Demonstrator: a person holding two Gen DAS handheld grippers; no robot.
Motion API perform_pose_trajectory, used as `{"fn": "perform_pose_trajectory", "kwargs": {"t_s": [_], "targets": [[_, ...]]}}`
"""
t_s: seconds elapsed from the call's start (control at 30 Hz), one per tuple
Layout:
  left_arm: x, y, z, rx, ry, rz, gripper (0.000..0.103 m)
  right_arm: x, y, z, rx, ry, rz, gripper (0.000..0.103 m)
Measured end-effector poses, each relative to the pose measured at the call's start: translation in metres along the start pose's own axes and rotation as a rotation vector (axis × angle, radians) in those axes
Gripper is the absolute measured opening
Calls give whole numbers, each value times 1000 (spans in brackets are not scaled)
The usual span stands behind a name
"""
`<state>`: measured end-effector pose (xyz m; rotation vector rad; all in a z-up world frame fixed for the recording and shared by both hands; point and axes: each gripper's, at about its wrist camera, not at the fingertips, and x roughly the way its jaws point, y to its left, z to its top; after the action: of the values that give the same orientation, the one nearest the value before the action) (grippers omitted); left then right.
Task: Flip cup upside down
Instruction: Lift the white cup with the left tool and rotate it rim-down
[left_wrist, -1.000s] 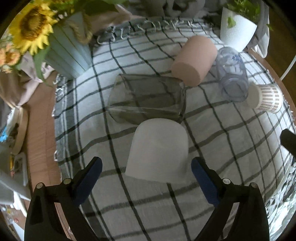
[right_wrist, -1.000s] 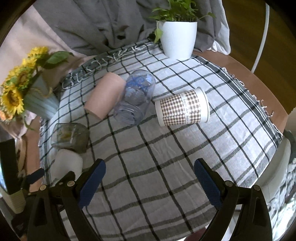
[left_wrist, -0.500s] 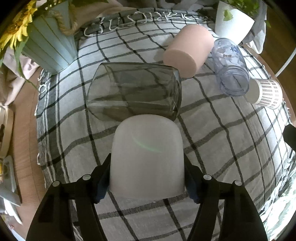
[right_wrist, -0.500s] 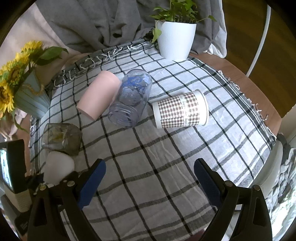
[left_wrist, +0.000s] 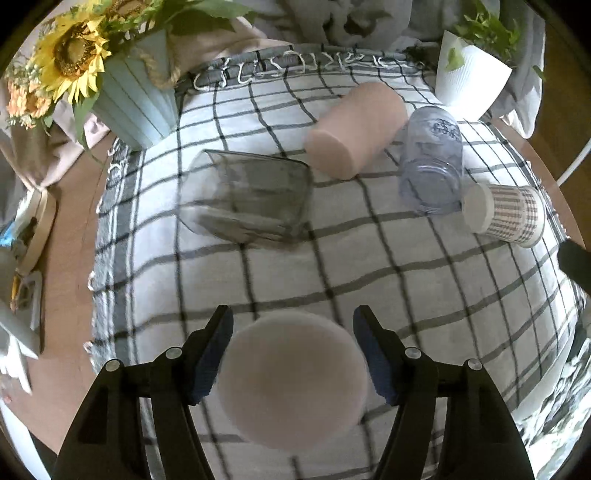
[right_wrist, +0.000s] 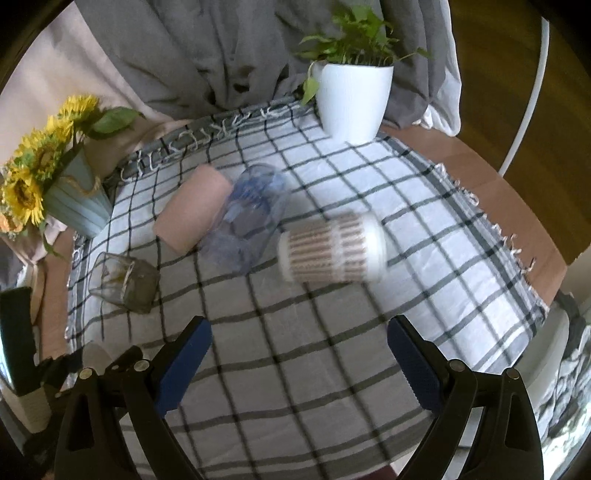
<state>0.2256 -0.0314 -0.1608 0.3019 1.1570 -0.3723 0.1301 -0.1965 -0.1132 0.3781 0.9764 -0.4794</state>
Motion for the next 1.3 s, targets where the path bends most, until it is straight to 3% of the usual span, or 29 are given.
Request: {"fn": "perform_pose_trajectory", "kwargs": {"t_s": [0.23,0.5,0.8,1.3], "targets": [[-11,-27,-1,-78,-20,0,66,-3,-36,20,-38,-29,31,96],[-14,-56,15,-88,-50,5,66,2,-69,33,-19,-28,84,96],[3,-87,28,-98,-69,-8,66,6,-102,42,-1,-36,60,96],[-4,-103,-9,-160,-21,-5,65,11,-115,38,-101,-12,80,96]]}}
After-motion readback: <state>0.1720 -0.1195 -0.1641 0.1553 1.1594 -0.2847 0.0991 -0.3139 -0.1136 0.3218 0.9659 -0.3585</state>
